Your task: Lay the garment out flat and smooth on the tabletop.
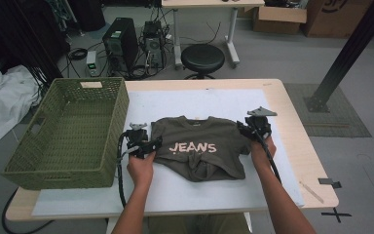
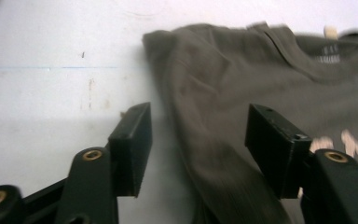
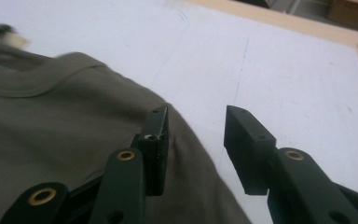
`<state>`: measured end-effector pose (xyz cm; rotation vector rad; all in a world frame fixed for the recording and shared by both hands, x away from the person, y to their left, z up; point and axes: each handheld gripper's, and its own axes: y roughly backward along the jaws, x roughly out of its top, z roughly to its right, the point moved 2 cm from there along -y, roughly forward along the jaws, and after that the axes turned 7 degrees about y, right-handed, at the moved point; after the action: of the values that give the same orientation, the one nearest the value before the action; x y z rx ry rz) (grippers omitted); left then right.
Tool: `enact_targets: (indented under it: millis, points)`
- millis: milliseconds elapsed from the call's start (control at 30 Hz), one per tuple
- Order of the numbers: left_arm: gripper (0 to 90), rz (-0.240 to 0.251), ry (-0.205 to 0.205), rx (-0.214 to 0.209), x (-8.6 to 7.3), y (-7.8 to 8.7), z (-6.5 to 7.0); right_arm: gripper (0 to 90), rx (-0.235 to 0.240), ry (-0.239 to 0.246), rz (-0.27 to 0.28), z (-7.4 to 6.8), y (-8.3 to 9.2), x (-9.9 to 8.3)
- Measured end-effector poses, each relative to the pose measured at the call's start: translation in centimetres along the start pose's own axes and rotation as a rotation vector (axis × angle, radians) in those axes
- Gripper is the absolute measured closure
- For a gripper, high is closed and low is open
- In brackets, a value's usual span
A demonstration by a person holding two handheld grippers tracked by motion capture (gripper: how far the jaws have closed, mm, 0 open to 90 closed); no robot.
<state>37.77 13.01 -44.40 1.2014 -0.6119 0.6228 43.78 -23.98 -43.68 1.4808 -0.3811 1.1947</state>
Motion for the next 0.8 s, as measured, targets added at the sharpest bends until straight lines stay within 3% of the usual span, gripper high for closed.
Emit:
enact_targets:
  millis: [33,100,167,200,233,267,333,400,467,533,567,633,733,800]
  points:
    - [40.3,-0.016,-0.023,0.009,-0.2,0.0,0.2,56.9,0.042,-0.011,0.008,-0.2,0.9,-0.2]
    - [36.7,-0.070,-0.024,-0.005,-0.7,-0.4,0.4,56.5,0.117,-0.030,0.008,-1.3,2.6,-1.1]
    - [37.0,-0.079,-0.037,0.011,-1.2,-0.8,0.6,56.5,0.190,-0.002,0.006,-3.0,4.2,-2.1]
    - [42.5,-0.068,-0.059,0.014,-1.2,-0.7,0.7,56.3,0.240,-0.001,0.005,-3.9,4.8,-2.6]
    - [63.1,-0.067,-0.069,0.010,-1.2,-0.8,0.7,56.2,0.305,0.010,0.001,-5.0,5.4,-3.1]
    - [71.7,-0.064,-0.077,0.021,-1.2,-0.8,0.7,57.0,0.325,0.025,-0.007,-5.6,5.7,-3.4]
    - [82.0,-0.064,-0.054,0.005,-1.0,-0.9,0.4,57.0,0.387,0.036,-0.047,-7.1,6.1,-4.2]
    - [83.3,-0.058,-0.039,0.005,-0.9,-0.9,0.1,60.0,0.354,0.109,-0.115,-7.8,5.8,-4.9]
    - [83.7,-0.026,-0.018,0.015,-0.7,-0.7,-0.3,72.7,0.313,0.139,-0.108,-7.7,5.7,-5.1]
    - [83.8,0.007,0.012,0.013,-0.1,-0.6,-0.7,89.3,0.304,0.168,-0.116,-7.5,5.5,-4.9]
    - [83.8,0.020,0.015,0.017,0.3,-0.7,-0.8,89.5,0.308,0.202,-0.113,-7.4,5.2,-4.7]
    - [83.8,0.047,0.017,0.029,0.9,-0.9,-1.0,89.7,0.285,0.208,-0.100,-7.2,4.6,-4.4]
    - [82.0,0.047,0.002,0.046,1.8,-1.8,-1.2,89.4,0.163,0.169,-0.042,-6.0,3.3,-3.7]
    - [70.7,0.054,0.028,0.030,1.9,-1.9,-0.9,84.2,0.130,0.128,-0.032,-5.4,2.6,-3.3]
